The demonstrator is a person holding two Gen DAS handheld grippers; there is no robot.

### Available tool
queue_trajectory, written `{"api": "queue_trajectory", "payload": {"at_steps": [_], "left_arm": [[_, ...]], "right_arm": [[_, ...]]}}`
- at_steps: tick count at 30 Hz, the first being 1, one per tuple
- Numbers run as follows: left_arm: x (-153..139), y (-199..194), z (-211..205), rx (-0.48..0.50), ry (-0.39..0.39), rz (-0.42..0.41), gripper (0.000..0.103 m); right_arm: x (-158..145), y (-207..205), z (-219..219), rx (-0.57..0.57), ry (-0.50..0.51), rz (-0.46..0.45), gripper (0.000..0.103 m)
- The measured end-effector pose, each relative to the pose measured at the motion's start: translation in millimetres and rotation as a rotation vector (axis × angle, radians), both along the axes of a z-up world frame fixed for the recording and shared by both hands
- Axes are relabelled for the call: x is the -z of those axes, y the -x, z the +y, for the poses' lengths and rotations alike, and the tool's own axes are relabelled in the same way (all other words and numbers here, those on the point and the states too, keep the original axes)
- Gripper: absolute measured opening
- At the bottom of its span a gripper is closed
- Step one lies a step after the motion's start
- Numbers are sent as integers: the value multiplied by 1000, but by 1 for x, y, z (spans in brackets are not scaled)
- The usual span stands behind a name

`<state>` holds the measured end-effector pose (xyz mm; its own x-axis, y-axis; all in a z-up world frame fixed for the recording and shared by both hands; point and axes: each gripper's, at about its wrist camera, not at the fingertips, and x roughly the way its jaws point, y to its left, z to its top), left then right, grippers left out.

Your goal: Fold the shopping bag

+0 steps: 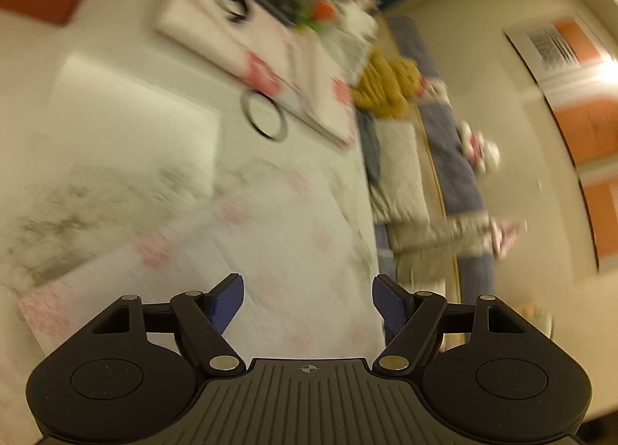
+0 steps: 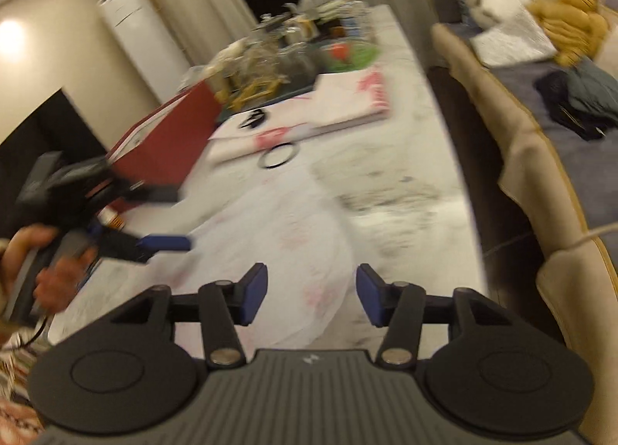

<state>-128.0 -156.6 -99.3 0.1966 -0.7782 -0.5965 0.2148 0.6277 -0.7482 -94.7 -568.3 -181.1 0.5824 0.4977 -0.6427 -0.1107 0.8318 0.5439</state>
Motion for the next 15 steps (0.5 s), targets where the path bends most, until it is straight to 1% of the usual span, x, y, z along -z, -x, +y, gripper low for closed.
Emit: {"api": "queue_trajectory", "payload": {"at_steps": [1, 3, 4, 5, 7, 8, 10, 11, 12, 13, 14, 15], "left_arm": [[-3, 6, -6, 62, -43, -27, 74], [-3, 18, -19, 166, -198, -83, 74], [-3, 23, -23, 194, -238, -110, 74], [-3, 25, -24, 204, -230, -130, 74], [-3, 27, -26, 204, -227, -132, 74], [-4, 27, -28, 213, -234, -145, 74], [-5, 28, -29, 222, -240, -158, 74], [-6, 28, -27, 217, -235, -154, 74], [-6, 28, -25, 212, -228, -150, 74], [-5, 28, -23, 205, -220, -145, 74], [-4, 28, -22, 198, -211, -140, 74], [-3, 28, -20, 191, -202, -135, 74]], "right_arm": [[6, -4, -7, 18, -11, 13, 52], [20, -14, -17, 40, -58, 51, 52], [28, -20, -21, 39, -106, 74, 52], [34, -25, -24, 36, -156, 82, 53], [41, -34, -27, 21, -232, 95, 53], [45, -40, -27, 5, -270, 110, 53], [53, -52, -25, -54, -365, 162, 53], [56, -55, -24, -80, -388, 178, 51], [59, -58, -22, -101, -403, 189, 45], [63, -57, -21, -98, -408, 206, 40], [66, -56, -20, -85, -410, 226, 22], [70, -55, -19, -72, -411, 245, 1]]}}
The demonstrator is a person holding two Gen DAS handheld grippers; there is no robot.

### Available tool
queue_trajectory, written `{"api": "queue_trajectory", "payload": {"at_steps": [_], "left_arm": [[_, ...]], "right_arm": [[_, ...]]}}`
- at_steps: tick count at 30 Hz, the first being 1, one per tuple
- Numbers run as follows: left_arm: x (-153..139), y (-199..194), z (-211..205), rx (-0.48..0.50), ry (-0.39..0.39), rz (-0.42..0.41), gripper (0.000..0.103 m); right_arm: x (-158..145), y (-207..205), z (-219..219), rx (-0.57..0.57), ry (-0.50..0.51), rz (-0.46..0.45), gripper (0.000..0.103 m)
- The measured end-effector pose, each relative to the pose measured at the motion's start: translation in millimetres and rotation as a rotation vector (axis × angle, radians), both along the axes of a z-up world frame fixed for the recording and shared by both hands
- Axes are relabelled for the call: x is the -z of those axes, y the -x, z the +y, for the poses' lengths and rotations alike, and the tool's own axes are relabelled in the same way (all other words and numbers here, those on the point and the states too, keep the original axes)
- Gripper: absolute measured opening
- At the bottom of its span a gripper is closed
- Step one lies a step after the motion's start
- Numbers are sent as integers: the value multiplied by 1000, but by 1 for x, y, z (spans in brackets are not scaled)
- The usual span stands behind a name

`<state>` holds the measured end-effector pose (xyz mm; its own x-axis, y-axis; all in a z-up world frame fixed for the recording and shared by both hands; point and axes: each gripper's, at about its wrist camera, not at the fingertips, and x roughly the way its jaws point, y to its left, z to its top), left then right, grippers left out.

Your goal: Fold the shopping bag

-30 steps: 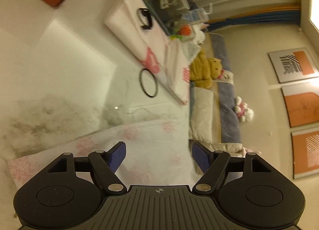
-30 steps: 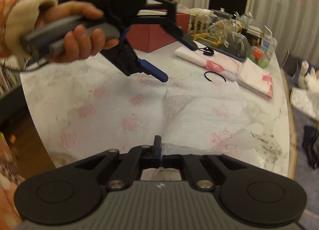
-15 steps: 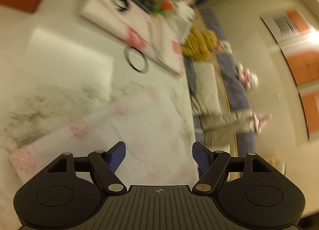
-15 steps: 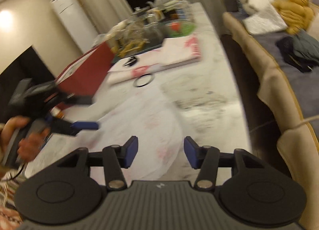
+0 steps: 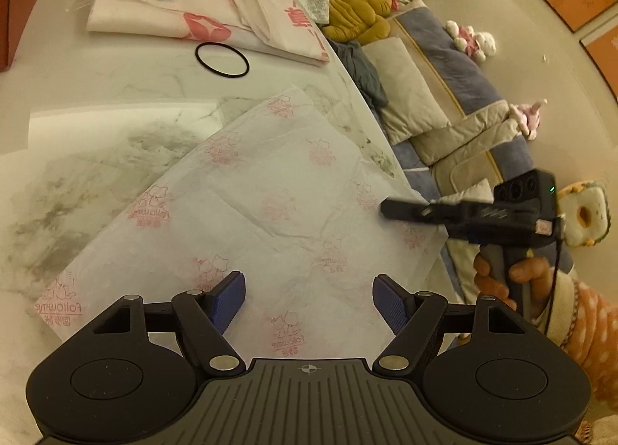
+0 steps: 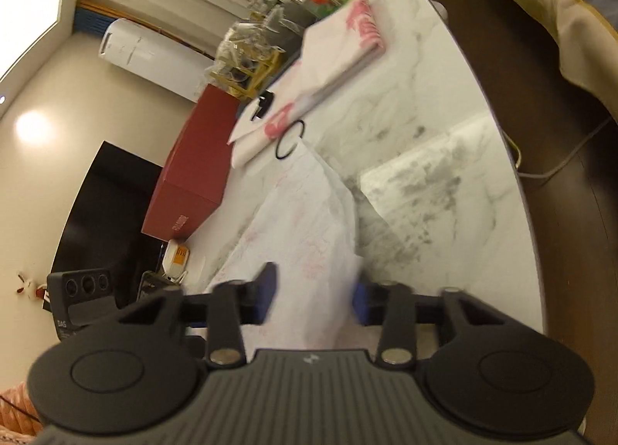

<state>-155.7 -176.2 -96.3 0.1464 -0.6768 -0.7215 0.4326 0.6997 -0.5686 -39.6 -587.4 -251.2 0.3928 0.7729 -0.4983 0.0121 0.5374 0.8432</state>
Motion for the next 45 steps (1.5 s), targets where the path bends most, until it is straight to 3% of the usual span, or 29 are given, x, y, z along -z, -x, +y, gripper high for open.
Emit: {"api": "queue_trajectory", "payload": {"at_steps": [3, 6, 9, 11, 14, 16, 20, 24, 29, 33, 34, 35, 36, 38, 40, 42, 45], "left_arm": [[2, -2, 3, -24, 9, 16, 74], [1, -6, 4, -71, -5, 23, 74], [-3, -12, 10, -151, 22, 32, 74], [-6, -16, 17, -203, 76, 48, 74], [-12, -18, 27, -273, 136, 45, 74], [-14, -18, 37, -323, 175, 55, 74], [-12, -15, 65, -428, 254, 99, 74], [-1, -7, 97, -527, 363, 187, 74], [10, 10, 132, -678, 325, 201, 75], [1, 16, 124, -627, 305, 152, 75], [-2, 15, 117, -594, 294, 137, 75], [-4, 13, 110, -558, 280, 125, 75], [-7, 11, 101, -521, 256, 111, 75], [-8, 5, 83, -457, 174, 79, 75], [-7, -1, 68, -398, 108, 60, 75], [-8, -5, 57, -357, 102, 52, 75], [-13, -9, 38, -284, 78, 20, 75]], "right_arm": [[-1, 11, 6, 50, -20, 11, 0], [-24, 14, 10, 110, -3, -74, 0], [-78, 7, 7, 160, 180, -246, 0], [-124, 7, 14, 146, 349, -417, 0], [-191, 28, 48, 28, 632, -737, 0], [-218, 46, 80, -88, 758, -906, 0], [-222, 69, 145, -333, 827, -990, 0], [-186, 75, 202, -505, 783, -874, 0], [-130, 64, 238, -553, 696, -656, 0], [-106, 63, 249, -612, 622, -581, 4], [-99, 64, 250, -626, 590, -546, 8], [-95, 64, 250, -625, 555, -515, 20], [-91, 63, 250, -618, 519, -485, 35], [-92, 61, 236, -556, 438, -460, 46], [-99, 62, 206, -471, 354, -442, 49], [-101, 59, 170, -377, 283, -415, 58], [-92, 60, 104, -173, 247, -336, 59]]}}
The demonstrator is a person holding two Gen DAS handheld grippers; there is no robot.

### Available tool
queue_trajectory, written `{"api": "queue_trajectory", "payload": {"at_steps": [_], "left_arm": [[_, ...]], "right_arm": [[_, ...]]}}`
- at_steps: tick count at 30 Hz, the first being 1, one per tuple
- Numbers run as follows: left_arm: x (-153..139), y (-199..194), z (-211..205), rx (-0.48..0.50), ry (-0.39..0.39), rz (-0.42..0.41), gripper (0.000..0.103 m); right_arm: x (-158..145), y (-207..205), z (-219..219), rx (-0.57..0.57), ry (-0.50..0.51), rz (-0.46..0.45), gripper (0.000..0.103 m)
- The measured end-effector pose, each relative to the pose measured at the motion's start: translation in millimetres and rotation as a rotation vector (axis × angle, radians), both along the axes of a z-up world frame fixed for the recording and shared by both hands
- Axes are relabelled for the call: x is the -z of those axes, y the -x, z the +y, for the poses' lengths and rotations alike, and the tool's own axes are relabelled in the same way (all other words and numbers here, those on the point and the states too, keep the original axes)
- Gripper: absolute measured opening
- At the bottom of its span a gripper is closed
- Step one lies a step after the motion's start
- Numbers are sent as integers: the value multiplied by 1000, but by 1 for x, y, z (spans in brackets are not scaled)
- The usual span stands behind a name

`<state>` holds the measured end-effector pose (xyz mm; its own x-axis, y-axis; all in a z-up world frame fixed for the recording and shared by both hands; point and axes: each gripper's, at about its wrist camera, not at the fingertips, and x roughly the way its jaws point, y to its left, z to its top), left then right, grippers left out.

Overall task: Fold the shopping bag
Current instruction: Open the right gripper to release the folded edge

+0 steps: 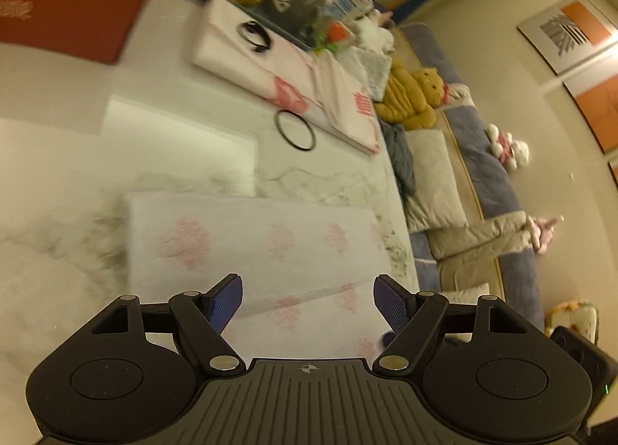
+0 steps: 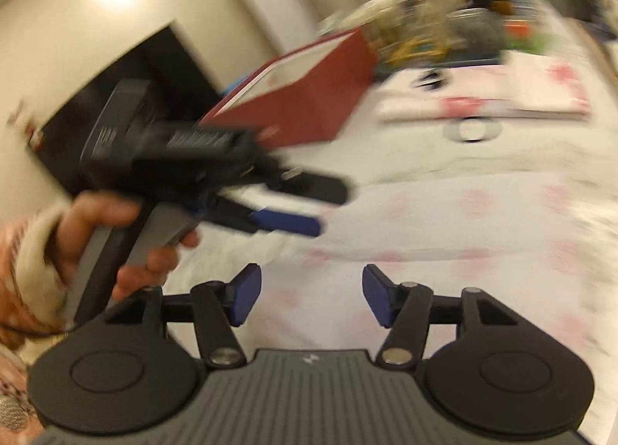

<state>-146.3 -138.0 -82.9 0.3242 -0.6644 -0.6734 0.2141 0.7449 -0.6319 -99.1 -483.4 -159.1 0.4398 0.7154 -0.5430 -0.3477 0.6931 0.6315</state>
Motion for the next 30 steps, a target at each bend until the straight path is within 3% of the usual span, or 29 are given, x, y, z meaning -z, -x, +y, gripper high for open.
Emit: {"api": "queue_trajectory", "payload": {"at_steps": [3, 7, 9, 11, 16, 19, 22, 26, 30], "left_arm": [[-2, -4, -24, 89, -108, -26, 75], [2, -1, -42, 164, -215, -69, 75], [-1, 4, -49, 207, -269, -107, 75], [-3, 9, -53, 228, -300, -137, 75], [-4, 11, -47, 189, -274, -129, 75], [-1, 10, -48, 185, -272, -132, 75], [0, 12, -49, 185, -279, -136, 75], [1, 17, -53, 212, -304, -163, 75], [0, 18, -55, 204, -311, -165, 75]], "right_arm": [[22, 3, -76, 242, -110, 132, 60], [60, 9, -139, 427, -248, 295, 61], [77, 12, -143, 421, -316, 357, 65], [93, 16, -138, 382, -412, 405, 60], [103, 15, -118, 284, -539, 459, 61], [99, 12, -107, 215, -582, 474, 70], [89, 5, -93, 173, -505, 472, 72], [49, -3, -87, 224, -141, 321, 72], [32, -15, -76, 150, 91, 271, 73]]}}
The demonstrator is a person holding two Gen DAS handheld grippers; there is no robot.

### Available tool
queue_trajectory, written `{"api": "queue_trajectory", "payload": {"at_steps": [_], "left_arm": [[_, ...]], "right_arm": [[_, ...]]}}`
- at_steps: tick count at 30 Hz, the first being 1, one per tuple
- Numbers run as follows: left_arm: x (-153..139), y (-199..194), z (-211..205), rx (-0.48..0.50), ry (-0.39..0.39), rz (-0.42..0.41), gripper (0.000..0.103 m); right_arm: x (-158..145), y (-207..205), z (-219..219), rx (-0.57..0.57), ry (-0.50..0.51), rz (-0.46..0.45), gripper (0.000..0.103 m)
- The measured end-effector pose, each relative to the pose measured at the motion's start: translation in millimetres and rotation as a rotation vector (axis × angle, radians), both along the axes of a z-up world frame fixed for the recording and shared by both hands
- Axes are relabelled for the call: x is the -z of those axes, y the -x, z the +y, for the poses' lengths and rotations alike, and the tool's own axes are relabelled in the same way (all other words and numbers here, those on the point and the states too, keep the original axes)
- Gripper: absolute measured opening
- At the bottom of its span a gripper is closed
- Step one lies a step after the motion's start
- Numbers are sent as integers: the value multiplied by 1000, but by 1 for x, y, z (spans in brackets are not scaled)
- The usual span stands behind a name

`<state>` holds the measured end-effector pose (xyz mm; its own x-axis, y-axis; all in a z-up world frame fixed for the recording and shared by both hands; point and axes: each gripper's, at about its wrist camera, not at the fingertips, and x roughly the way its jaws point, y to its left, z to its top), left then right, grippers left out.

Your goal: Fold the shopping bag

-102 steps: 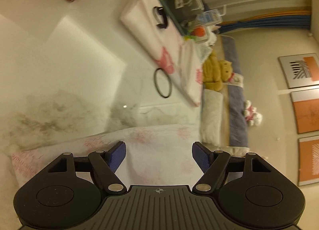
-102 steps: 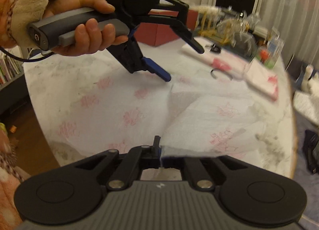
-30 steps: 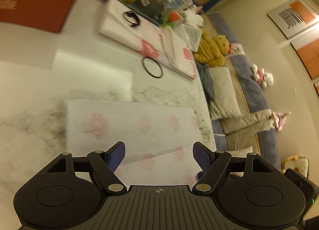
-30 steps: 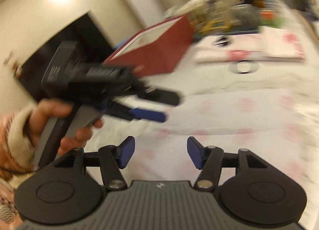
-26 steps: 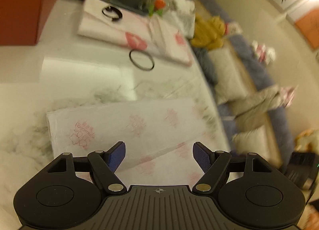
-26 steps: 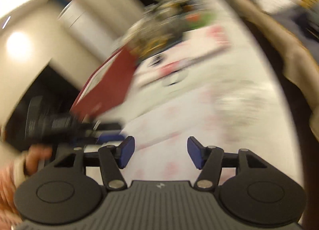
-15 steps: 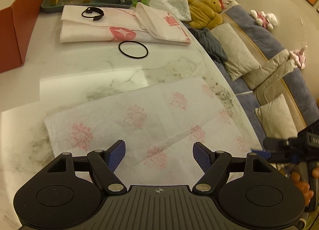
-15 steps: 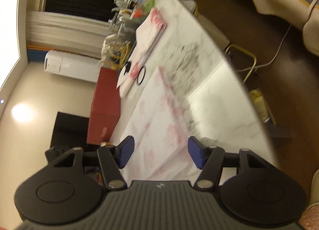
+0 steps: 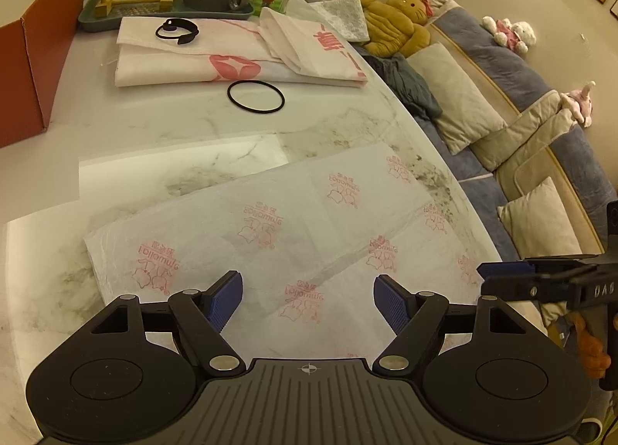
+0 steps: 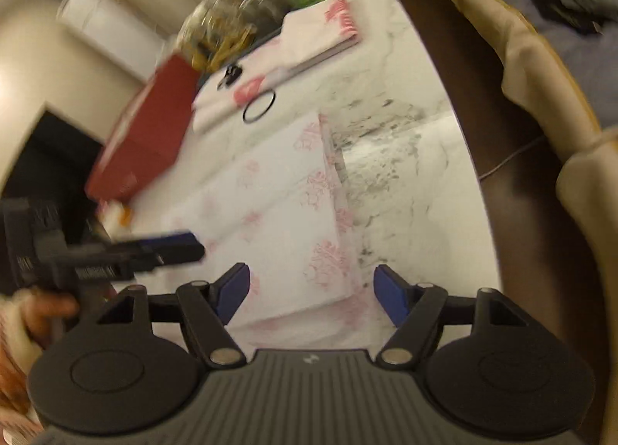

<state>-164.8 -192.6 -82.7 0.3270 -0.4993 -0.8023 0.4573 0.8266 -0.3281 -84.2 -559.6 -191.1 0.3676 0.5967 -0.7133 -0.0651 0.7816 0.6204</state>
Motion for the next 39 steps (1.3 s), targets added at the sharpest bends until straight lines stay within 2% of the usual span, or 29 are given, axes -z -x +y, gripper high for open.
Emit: {"api": "queue_trajectory", "payload": {"at_steps": [2, 3, 6, 9, 12, 13, 18, 20, 22, 23, 24, 26, 28, 31, 35, 39], "left_arm": [[0, 1, 0, 4, -3, -5, 75], [0, 2, 0, 5, -3, -8, 75], [0, 4, -1, 20, -16, -23, 75], [0, 4, -1, 20, -18, -26, 75], [-1, 2, 2, 4, 0, -15, 75], [0, 2, 2, 3, 1, -14, 75], [0, 3, 2, -13, 10, -10, 75], [1, 1, 5, -39, 33, 5, 75], [2, -3, 14, -99, 91, 49, 75], [4, -5, 19, -134, 127, 83, 75], [6, -8, 26, -174, 172, 131, 75], [10, -14, 39, -252, 265, 217, 75], [6, -18, 52, -309, 375, 229, 75], [1, -30, 55, -323, 489, 241, 75], [15, -54, 39, -337, 552, 321, 75], [32, -70, 23, -383, 562, 386, 75]], "right_arm": [[-3, 0, 6, -22, 33, -7, 73], [-3, 1, 7, -27, 13, -2, 76], [14, 15, -2, -37, -201, 63, 77], [29, 22, -8, 6, -364, 124, 77], [51, 31, -13, 68, -602, 189, 81], [55, 34, -11, 75, -646, 196, 81], [39, 34, 13, 107, -585, 134, 88], [29, 33, 27, 97, -482, 102, 86], [18, 32, 42, 84, -366, 72, 57], [17, 31, 48, 74, -305, 76, 15], [16, 29, 53, 65, -241, 88, 2], [15, 29, 52, 65, -178, 84, 2], [12, 29, 48, 53, -151, 68, 2], [7, 29, 44, 23, -127, 48, 2], [7, 30, 48, -11, -100, 31, 2], [2, 31, 55, -53, -35, -2, 2]]}}
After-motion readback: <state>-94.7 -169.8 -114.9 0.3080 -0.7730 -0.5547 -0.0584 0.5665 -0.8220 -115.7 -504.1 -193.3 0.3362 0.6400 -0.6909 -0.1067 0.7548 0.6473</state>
